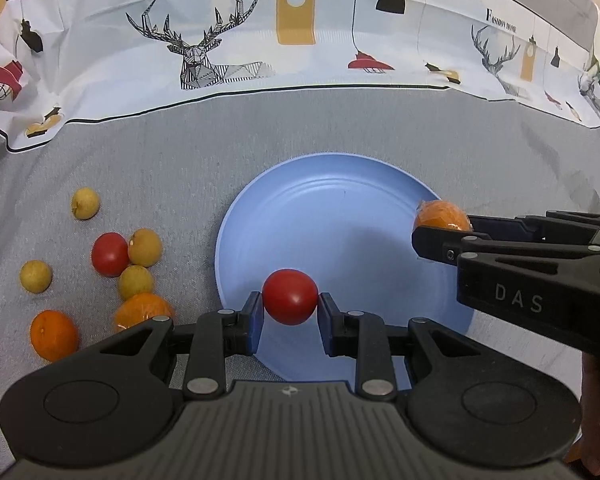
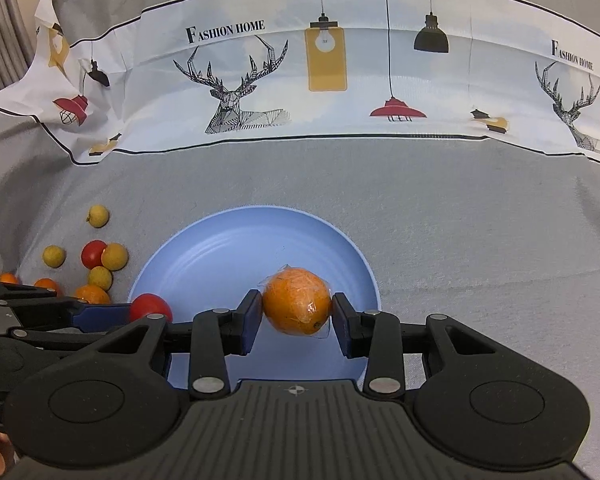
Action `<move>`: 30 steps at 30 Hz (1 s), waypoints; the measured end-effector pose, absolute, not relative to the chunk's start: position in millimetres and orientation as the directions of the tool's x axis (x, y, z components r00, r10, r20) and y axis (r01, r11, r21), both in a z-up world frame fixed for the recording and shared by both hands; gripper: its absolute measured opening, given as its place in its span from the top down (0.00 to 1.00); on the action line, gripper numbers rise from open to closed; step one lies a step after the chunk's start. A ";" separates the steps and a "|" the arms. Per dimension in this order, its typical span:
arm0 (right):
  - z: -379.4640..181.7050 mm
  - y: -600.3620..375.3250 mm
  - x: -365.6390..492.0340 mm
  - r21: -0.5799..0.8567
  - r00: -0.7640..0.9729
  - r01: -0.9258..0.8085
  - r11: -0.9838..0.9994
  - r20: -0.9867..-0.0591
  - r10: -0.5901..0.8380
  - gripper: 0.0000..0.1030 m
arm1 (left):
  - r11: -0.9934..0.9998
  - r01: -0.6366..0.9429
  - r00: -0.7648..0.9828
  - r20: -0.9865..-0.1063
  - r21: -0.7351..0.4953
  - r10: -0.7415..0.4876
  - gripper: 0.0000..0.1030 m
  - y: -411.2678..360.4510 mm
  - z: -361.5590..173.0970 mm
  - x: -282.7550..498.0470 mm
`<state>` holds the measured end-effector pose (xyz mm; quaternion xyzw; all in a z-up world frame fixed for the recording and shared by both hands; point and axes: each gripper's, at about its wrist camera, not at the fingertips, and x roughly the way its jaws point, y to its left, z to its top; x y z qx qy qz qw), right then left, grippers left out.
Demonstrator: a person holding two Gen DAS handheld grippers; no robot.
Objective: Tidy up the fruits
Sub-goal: 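Carry the tomato in the left tool and orange in the right tool over the plate, then open the left tool dropping the tomato onto the plate while the right tool releases the orange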
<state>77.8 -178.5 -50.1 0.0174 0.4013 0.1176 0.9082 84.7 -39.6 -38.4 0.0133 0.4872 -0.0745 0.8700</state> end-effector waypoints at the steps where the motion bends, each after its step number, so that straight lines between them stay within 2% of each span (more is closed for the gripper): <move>1: -51.2 -178.6 78.4 0.127 0.645 -0.200 0.971 -0.730 0.228 0.61 | 0.988 0.144 0.513 -0.851 -0.048 -0.116 0.69 -40.1 -38.7 85.1; 30: -60.1 -176.6 79.7 0.108 0.614 -0.203 0.973 -0.760 0.212 0.61 | 0.986 0.162 0.498 -0.860 -0.032 -0.110 0.69 -46.8 -41.7 87.6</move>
